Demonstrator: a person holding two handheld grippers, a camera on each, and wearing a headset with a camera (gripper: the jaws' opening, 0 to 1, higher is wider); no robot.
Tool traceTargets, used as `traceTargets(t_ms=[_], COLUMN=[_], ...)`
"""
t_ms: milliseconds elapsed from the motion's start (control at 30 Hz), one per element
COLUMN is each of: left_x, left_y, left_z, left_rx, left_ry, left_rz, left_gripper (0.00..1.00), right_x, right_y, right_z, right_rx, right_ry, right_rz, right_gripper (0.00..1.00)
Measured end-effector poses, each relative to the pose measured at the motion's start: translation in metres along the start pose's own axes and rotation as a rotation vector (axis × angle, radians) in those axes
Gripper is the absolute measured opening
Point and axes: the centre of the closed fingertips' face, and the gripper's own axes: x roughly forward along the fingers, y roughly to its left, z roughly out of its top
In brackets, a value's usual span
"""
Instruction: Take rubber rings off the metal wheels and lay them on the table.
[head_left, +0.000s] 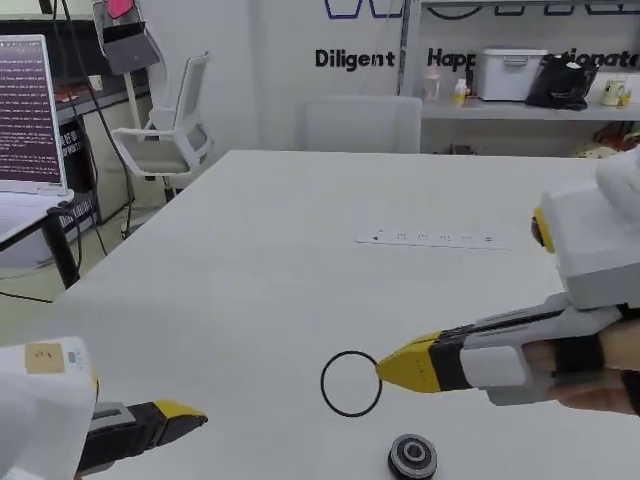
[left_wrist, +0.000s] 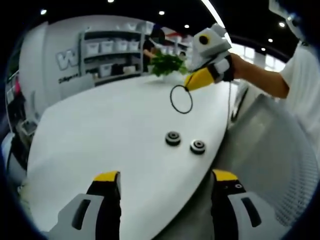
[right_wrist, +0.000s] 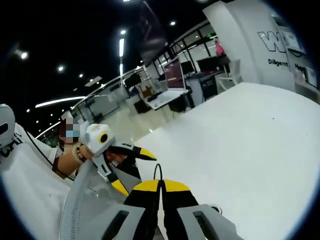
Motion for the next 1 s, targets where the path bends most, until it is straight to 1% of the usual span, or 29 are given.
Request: traceTargets(t_ms=[100, 167, 267, 367, 433, 467, 533, 600, 667, 733, 833, 1000], left_x=[0.001, 0.0, 0.0, 0.0, 0.0, 0.0, 0.001, 0.002, 0.002, 0.003, 0.003, 0.002], left_y=[0.0, 0.001, 0.001, 0.001, 0.002, 0.002, 0.0, -0.001, -0.001, 0.0, 0.0, 0.002], left_z=[-0.002, -0.003, -0.004, -0.006, -0.006, -0.005, -0.005, -0.007, -0.01, -0.012, -0.012, -0.01], left_rx=[-0.012, -0.015, -0.019, -0.02, -0.017, -0.02, -0.037, -0.051, -0.056, -0.057, -0.068, -0.081], left_ry=[0.006, 0.007, 0.013, 0.023, 0.019, 0.015, 0.013, 0.018, 0.033, 0.043, 0.041, 0.025], left_rz=[-0.004, -0.002, -0.004, -0.005, 0.001, 0.002, -0.006, -0.013, -0.013, -0.014, -0.016, -0.003], left_gripper=[0.75, 0.76, 0.75, 0.75, 0.75, 0.75, 0.76, 0.77, 0.77, 0.77, 0.77, 0.77], right_x=[0.01, 0.018, 0.029, 0.039, 0.044, 0.045, 0.049, 0.052, 0.054, 0.056, 0.059, 0.058], right_y=[0.001, 0.001, 0.003, 0.001, 0.001, 0.001, -0.003, -0.003, -0.006, -0.007, -0.009, -0.016], right_z=[-0.001, -0.004, -0.011, -0.022, -0.03, -0.032, -0.041, -0.053, -0.058, -0.063, -0.067, -0.072], right_rx=[-0.002, -0.007, 0.008, 0.021, 0.026, 0.027, 0.038, 0.066, 0.062, 0.075, 0.109, 0.123], right_ry=[0.02, 0.035, 0.051, 0.076, 0.087, 0.089, 0.104, 0.144, 0.152, 0.161, 0.167, 0.166], right_rz=[0.005, 0.009, 0.026, 0.031, 0.037, 0.037, 0.036, 0.05, 0.045, 0.048, 0.06, 0.04], right_gripper=[0.0, 0.0, 0.0, 0.0, 0.0, 0.0, 0.0, 0.0, 0.0, 0.0, 0.0, 0.0])
